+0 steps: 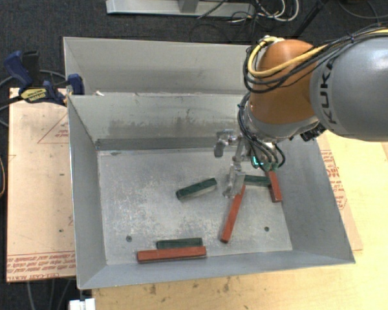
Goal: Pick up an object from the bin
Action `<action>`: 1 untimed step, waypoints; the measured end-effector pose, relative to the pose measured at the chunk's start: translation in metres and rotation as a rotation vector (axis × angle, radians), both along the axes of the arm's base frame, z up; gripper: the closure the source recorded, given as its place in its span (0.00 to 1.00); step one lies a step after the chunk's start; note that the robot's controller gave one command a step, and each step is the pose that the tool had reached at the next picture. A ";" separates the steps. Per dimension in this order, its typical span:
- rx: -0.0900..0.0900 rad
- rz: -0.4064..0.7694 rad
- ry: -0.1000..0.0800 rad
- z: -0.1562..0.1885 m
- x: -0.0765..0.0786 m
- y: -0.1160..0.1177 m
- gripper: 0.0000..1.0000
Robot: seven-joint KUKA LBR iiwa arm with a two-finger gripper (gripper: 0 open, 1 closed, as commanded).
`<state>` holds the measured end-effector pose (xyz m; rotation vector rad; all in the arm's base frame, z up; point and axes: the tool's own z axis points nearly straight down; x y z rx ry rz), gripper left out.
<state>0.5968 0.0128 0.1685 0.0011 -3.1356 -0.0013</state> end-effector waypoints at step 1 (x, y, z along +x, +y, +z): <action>0.002 0.077 -0.003 -0.100 -0.026 -0.014 0.00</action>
Offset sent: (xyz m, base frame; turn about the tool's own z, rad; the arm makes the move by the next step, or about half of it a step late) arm -0.0254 -0.0151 -0.0985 -0.0795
